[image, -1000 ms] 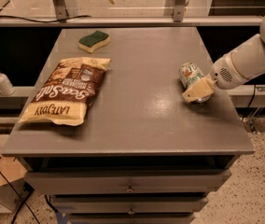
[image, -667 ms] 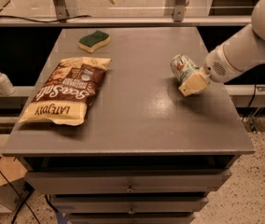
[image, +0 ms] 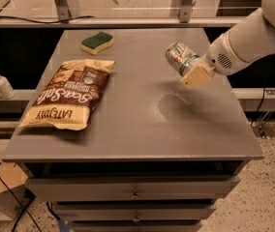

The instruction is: Move 7up can near brown chip bag

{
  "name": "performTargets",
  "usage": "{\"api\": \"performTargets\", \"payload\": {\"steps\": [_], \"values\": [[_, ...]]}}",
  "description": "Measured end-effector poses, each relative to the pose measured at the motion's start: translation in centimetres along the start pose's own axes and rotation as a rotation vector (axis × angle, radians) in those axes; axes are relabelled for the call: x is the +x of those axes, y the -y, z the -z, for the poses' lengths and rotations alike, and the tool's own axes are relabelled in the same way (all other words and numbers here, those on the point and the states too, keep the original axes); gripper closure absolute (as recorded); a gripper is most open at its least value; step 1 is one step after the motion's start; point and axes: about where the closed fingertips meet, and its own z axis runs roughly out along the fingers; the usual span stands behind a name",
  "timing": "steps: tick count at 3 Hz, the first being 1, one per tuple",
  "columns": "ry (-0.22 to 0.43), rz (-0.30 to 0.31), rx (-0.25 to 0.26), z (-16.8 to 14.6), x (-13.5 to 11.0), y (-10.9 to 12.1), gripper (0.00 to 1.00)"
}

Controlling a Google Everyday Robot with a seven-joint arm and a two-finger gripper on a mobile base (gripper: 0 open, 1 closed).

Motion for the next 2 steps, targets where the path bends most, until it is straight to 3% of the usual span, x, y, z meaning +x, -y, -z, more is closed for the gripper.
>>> {"api": "performTargets", "payload": {"steps": [1,2], "values": [[0.037,0.043,-0.071,-1.5,-1.6,-2.6,1.0],[0.09,0.102,-0.188,-3.5,-3.8,-7.0,1.0]]}}
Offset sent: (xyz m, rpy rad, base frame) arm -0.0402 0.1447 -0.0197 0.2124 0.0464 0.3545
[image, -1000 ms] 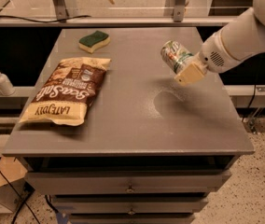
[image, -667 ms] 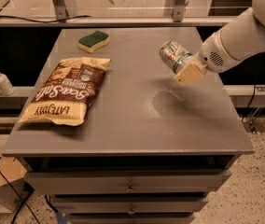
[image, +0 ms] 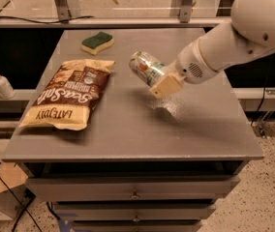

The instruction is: Move 7up can near brown chip bag

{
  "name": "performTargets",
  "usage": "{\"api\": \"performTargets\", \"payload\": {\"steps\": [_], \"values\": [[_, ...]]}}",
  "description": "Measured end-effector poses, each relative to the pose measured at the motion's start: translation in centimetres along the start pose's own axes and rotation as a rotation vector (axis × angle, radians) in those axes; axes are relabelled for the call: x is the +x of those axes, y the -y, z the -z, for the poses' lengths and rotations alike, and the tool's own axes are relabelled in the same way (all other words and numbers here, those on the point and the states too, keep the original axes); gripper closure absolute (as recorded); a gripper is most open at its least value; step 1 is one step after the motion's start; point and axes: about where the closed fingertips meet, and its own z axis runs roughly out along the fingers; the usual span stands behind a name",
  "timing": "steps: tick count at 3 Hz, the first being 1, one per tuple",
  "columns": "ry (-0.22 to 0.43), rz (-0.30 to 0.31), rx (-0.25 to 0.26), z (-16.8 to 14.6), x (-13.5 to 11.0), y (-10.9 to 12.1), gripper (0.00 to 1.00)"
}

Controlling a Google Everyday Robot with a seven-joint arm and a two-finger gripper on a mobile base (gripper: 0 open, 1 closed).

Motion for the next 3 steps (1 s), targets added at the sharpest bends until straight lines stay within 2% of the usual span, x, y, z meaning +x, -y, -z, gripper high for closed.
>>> {"api": "performTargets", "payload": {"steps": [1,2,3], "values": [[0.037,0.055,-0.111,-2.5,-2.0,-3.7,0.83],[0.064,0.067,-0.2,-4.8,-3.4,-6.8,0.59],[0.088,0.043,-0.242,-6.4,-4.0,-8.3,0.36]]}}
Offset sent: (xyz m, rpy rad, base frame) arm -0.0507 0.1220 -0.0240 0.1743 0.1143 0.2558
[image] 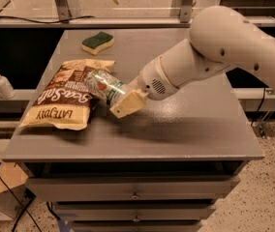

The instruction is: Move 7up can near brown chip bag

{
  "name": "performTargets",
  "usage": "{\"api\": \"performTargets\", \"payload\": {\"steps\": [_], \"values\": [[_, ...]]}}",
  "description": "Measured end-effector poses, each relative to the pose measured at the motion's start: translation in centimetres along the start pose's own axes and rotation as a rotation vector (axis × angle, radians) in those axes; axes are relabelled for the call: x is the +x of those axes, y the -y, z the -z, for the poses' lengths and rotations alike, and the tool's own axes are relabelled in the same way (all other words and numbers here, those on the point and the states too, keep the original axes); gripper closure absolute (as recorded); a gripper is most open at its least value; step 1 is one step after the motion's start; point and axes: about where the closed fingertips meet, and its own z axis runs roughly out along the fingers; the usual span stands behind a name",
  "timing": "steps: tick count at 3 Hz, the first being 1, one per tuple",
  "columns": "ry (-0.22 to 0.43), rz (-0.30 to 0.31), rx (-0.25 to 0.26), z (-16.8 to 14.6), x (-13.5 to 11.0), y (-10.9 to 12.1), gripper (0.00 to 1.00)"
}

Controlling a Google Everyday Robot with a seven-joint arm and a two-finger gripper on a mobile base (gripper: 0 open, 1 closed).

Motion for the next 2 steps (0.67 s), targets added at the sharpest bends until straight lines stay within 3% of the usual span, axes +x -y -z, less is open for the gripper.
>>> {"api": "performTargets", "payload": {"steps": [1,2], "values": [[0.015,-0.034,0.002,-0.97,-0.01,0.02,0.12],[0.03,-0.07,0.025,-0.98,0.23,0.5,0.0]]}}
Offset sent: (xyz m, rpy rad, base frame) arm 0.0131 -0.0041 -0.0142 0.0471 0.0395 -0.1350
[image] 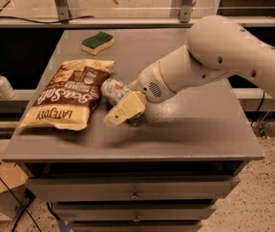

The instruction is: Move 7up can near brown chip bag

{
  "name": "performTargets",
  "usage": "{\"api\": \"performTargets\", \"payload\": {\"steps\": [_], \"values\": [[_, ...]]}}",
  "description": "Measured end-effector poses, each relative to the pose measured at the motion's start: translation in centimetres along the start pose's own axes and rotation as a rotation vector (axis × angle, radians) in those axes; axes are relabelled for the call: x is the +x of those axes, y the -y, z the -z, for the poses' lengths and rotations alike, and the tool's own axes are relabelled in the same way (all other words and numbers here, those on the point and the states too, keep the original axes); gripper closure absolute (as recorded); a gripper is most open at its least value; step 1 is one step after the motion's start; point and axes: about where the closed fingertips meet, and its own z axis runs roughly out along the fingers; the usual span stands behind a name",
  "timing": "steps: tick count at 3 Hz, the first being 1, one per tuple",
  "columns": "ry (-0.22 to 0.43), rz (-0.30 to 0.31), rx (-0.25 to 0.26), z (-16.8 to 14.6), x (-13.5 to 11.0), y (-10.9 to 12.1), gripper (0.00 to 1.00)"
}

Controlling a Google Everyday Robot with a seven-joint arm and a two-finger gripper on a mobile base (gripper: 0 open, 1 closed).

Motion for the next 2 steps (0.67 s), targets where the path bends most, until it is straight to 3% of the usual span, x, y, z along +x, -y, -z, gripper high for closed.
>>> {"api": "performTargets", "payload": {"steps": [1,2], "values": [[0.02,-0.046,0.013,0.21,0.46,0.44,0.0],[0.021,-0.048,0.014,0.23,0.47,0.45,0.0]]}}
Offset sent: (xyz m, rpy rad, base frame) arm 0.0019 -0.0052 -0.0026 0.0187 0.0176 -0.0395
